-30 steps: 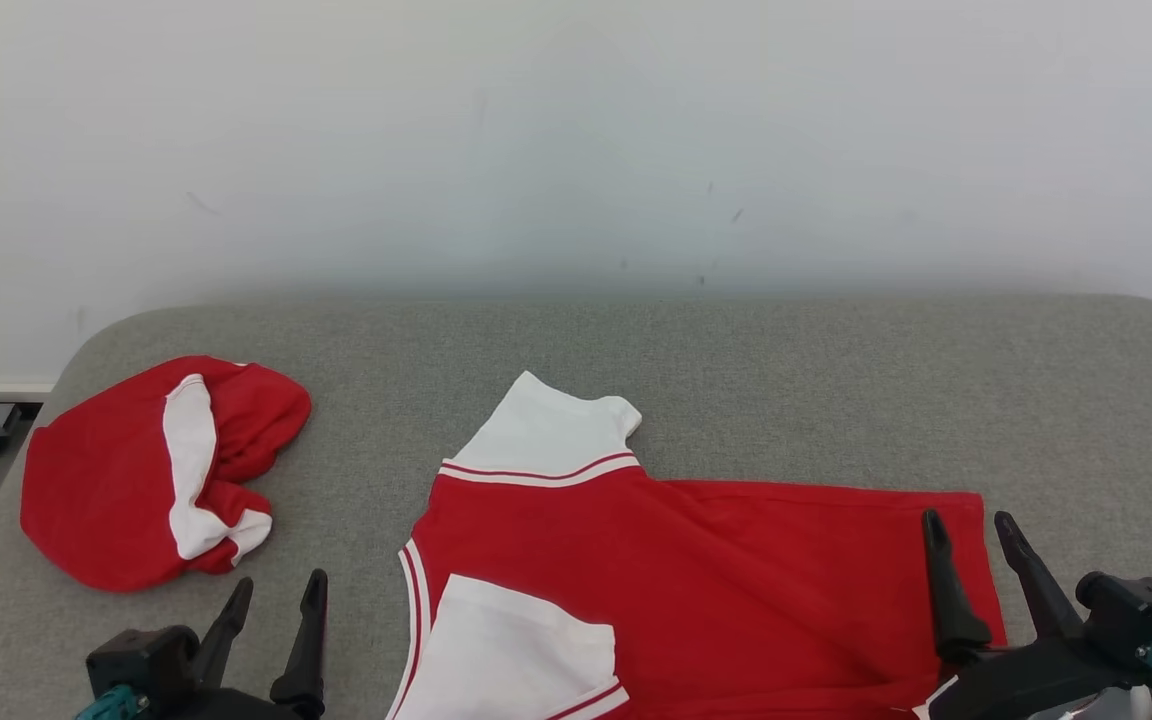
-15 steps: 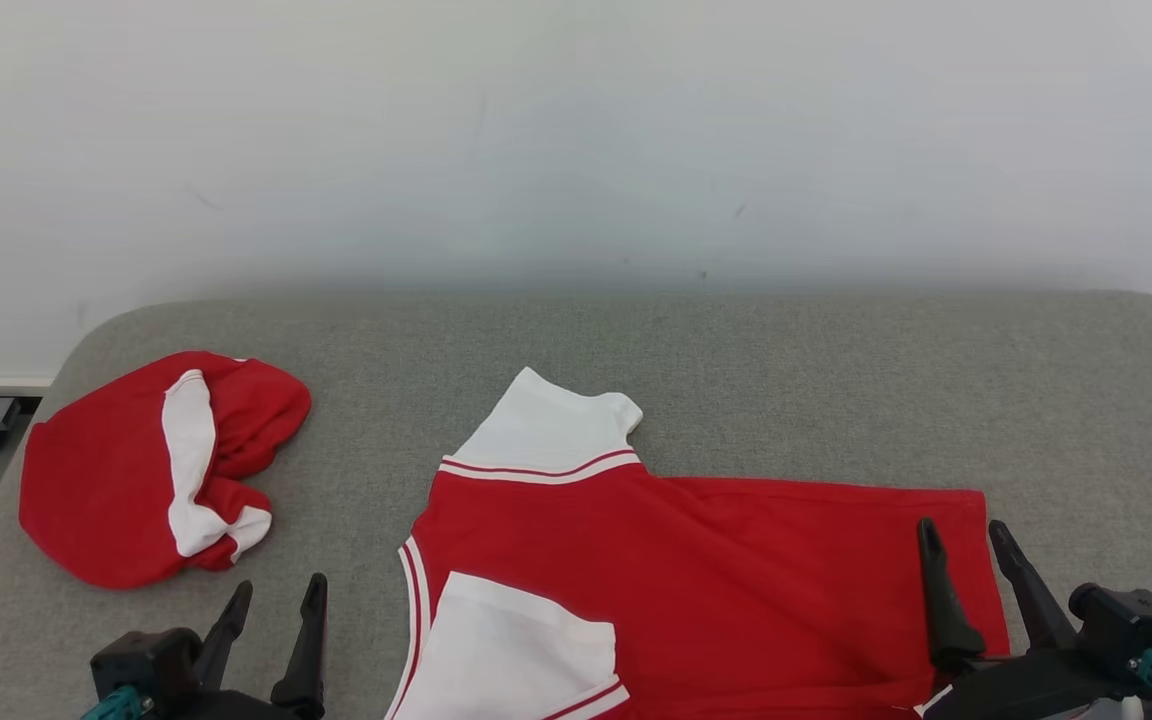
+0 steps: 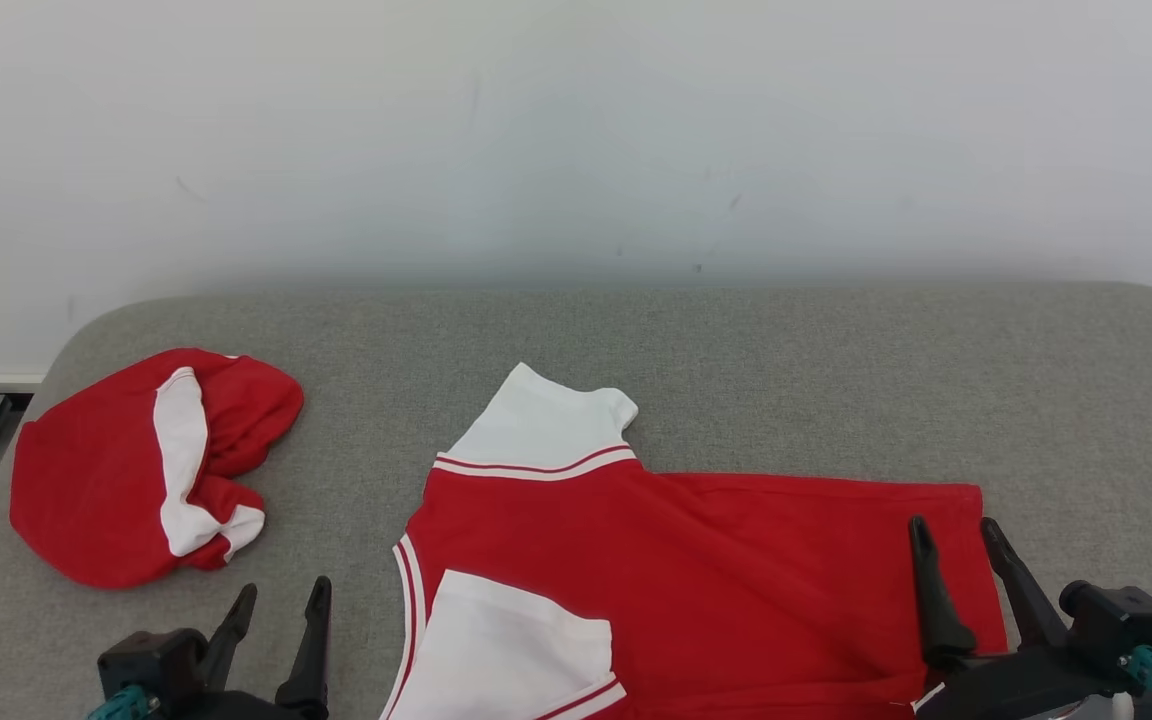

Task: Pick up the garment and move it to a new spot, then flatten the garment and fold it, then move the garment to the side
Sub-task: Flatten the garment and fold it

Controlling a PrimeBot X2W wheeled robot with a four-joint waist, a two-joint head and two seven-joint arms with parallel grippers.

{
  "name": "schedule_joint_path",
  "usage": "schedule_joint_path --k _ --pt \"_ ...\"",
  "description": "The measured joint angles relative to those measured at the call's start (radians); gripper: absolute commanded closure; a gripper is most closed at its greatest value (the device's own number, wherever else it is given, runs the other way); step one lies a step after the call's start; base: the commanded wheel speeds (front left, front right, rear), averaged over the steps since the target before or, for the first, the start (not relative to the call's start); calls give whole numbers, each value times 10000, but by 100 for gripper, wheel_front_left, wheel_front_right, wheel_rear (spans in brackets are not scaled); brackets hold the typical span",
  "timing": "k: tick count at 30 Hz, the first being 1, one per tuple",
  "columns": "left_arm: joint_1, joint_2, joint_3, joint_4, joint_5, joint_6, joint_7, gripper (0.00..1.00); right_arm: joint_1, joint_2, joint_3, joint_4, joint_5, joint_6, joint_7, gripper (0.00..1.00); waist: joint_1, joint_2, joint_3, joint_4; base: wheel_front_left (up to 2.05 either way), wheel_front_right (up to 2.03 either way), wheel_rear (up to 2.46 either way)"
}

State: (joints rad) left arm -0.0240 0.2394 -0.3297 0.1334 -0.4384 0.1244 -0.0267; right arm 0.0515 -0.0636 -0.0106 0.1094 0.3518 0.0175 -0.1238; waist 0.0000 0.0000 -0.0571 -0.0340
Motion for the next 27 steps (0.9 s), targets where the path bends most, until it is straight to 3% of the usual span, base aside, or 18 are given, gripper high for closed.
schedule_joint_path --k 11,15,21,27 --pt "-3 -54 -104 -92 40 -2 230 0 -1 -35 79 82 -25 0 13 0 0 0 260 6 0 0 0" --pt "-56 -44 -228 12 40 -19 642 0 -118 -263 232 169 -109 12 479 0 0 0 464 -12 0 0 0" --pt "-944 -67 -545 176 -36 -205 1795 0 -882 -859 270 52 -240 2 1747 0 1 0 930 -54 0 0 0" --pt "-2742 -71 -677 418 -42 -466 2915 0 -1806 -1317 251 167 -238 -102 3687 0 3 0 1574 -115 0 0 0"
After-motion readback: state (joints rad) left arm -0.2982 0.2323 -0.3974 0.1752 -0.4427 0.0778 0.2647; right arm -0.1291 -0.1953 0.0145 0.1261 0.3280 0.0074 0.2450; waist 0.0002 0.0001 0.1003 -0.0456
